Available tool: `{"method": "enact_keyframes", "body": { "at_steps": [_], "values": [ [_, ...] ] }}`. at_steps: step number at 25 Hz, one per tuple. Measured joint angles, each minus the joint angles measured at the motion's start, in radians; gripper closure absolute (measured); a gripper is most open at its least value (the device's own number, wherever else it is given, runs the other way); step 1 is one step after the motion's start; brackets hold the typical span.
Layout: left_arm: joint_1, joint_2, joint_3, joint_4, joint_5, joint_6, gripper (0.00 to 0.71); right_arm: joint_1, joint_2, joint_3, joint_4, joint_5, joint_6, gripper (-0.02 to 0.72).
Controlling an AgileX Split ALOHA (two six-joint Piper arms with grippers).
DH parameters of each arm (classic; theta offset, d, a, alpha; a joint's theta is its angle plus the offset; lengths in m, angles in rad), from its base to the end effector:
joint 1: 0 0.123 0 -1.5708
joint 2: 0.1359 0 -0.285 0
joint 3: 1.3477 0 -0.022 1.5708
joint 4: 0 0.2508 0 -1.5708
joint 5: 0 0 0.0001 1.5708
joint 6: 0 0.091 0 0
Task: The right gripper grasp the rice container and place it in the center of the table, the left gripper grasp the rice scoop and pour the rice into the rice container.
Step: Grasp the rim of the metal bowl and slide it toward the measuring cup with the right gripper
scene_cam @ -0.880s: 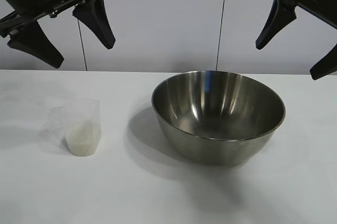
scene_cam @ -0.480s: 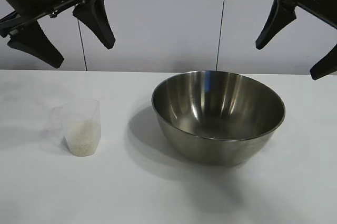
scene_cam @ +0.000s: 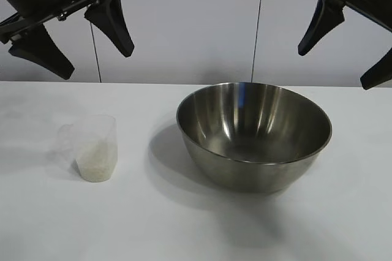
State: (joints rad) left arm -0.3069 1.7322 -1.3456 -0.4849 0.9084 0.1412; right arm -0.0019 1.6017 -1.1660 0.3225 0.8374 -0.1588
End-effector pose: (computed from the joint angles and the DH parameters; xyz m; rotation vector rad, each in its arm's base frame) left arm 0.3371 -0.1420 0.2653 0.2972 2.7348 -0.6485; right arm 0.3259 0.0208 0.2580 0.0182 2.7191 0.3413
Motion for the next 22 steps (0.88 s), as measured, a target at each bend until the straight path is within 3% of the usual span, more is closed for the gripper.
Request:
{"method": "enact_keyframes", "body": {
  "at_steps": [13, 22],
  "values": [
    [0.0, 0.0, 0.0, -0.001, -0.046, 0.0, 0.016, 0.0, 0.205, 0.0, -0.012, -0.116, 0.0, 0.009],
    [0.0, 0.0, 0.0, -0.001, -0.071, 0.0, 0.016, 0.0, 0.291, 0.0, 0.027, -0.179, -0.031, 0.009]
  ]
}}
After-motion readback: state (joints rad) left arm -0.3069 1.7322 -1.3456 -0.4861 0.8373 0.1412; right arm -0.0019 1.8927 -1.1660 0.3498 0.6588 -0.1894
